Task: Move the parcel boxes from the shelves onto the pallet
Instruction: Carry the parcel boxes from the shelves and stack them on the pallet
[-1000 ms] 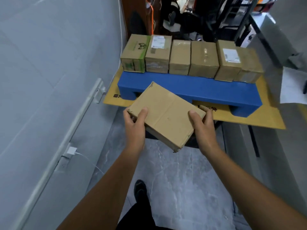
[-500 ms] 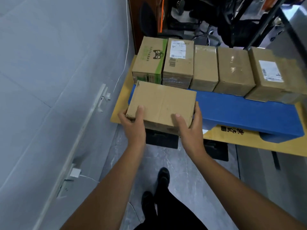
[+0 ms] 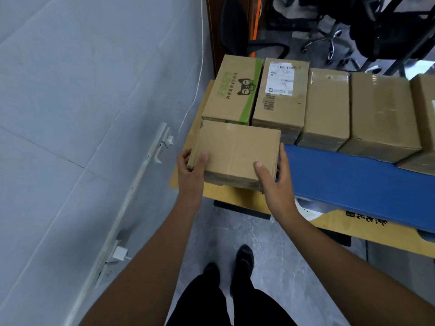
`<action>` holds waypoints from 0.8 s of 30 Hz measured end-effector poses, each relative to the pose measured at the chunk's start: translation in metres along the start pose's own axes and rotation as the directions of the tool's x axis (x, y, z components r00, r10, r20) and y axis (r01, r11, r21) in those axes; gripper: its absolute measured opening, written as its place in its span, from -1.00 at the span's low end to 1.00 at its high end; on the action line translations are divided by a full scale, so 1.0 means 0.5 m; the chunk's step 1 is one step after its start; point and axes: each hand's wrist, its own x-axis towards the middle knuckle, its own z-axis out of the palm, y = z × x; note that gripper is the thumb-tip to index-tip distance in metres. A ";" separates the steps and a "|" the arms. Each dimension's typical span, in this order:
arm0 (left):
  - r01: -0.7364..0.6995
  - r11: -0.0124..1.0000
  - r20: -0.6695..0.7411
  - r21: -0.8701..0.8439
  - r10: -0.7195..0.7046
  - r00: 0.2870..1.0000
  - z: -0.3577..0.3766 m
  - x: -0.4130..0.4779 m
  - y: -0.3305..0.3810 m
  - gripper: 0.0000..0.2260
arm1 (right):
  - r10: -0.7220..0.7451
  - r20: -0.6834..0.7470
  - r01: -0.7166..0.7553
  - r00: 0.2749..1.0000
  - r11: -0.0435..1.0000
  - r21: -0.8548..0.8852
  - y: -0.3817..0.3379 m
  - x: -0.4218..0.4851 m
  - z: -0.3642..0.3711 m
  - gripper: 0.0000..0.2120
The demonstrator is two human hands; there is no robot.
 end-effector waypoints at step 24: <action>-0.076 0.992 0.074 0.101 0.069 0.995 -0.029 0.078 0.049 -0.45 | 0.115 -0.198 -0.105 0.973 0.993 0.060 -0.003 0.022 0.040 -0.35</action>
